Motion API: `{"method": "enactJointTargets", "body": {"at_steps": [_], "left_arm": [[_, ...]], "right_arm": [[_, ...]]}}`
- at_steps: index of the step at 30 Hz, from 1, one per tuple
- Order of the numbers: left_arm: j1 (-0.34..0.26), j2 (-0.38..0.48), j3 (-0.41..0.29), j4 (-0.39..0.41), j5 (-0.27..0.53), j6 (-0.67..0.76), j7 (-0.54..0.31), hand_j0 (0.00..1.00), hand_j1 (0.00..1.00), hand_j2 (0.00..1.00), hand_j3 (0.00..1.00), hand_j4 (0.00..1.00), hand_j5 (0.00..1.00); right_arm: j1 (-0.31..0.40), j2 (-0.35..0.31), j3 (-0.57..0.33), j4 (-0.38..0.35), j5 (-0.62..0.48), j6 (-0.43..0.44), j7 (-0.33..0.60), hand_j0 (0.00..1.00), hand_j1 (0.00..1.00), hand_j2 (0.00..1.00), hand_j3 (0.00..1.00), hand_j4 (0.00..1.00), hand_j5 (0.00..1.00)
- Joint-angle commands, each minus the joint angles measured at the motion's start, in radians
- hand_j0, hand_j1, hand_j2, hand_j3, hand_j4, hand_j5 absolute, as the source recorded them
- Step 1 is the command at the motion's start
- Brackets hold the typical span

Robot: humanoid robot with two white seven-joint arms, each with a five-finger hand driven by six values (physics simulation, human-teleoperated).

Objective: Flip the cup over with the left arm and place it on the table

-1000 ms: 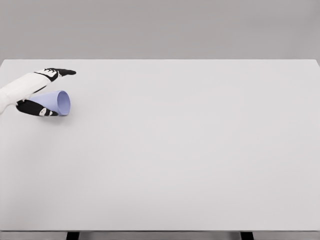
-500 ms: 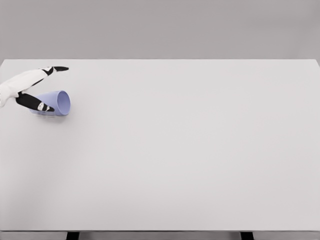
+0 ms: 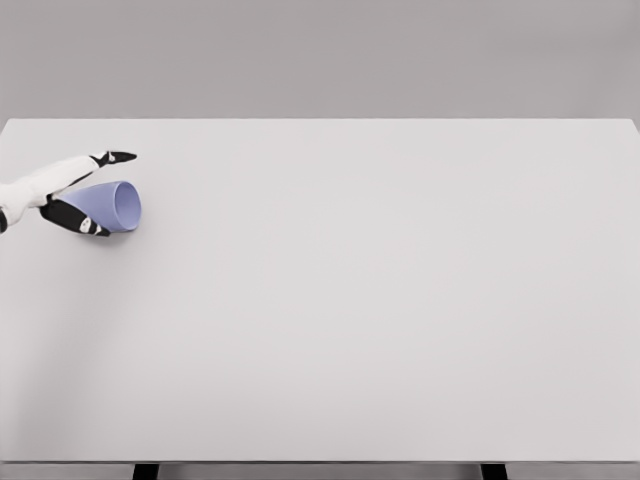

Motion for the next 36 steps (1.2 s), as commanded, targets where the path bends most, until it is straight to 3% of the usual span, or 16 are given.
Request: {"method": "enactJointTargets", "body": {"at_steps": [1, 9, 29, 36], "left_arm": [[0.0, -0.015, -0.012, 0.017, 0.003, 0.028, 0.0, 1.0, 1.0, 1.0, 1.0, 1.0, 1.0], [-0.035, -0.032, -0.05, 0.06, 0.003, 0.048, -0.005, 1.0, 1.0, 1.0, 1.0, 1.0, 1.0], [-0.035, -0.049, -0.053, 0.076, -0.005, 0.076, -0.005, 1.0, 1.0, 1.0, 1.0, 1.0, 1.0], [-0.034, -0.049, -0.053, 0.074, -0.007, 0.076, -0.008, 0.87, 0.87, 0.87, 0.87, 0.87, 0.87]], "right_arm": [[0.0, 0.0, 0.0, 0.0, 0.0, 0.0, 0.0, 1.0, 1.0, 1.0, 1.0, 1.0, 1.0], [0.002, 0.0, 0.0, 0.0, 0.0, 0.0, 0.0, 1.0, 1.0, 1.0, 1.0, 1.0, 1.0], [0.0, 0.0, 0.0, 0.0, 0.0, 0.0, 0.0, 1.0, 1.0, 1.0, 1.0, 1.0, 1.0], [0.0, 0.0, 0.0, 0.0, 0.0, 0.0, 0.0, 1.0, 1.0, 1.0, 1.0, 1.0, 1.0]]}}
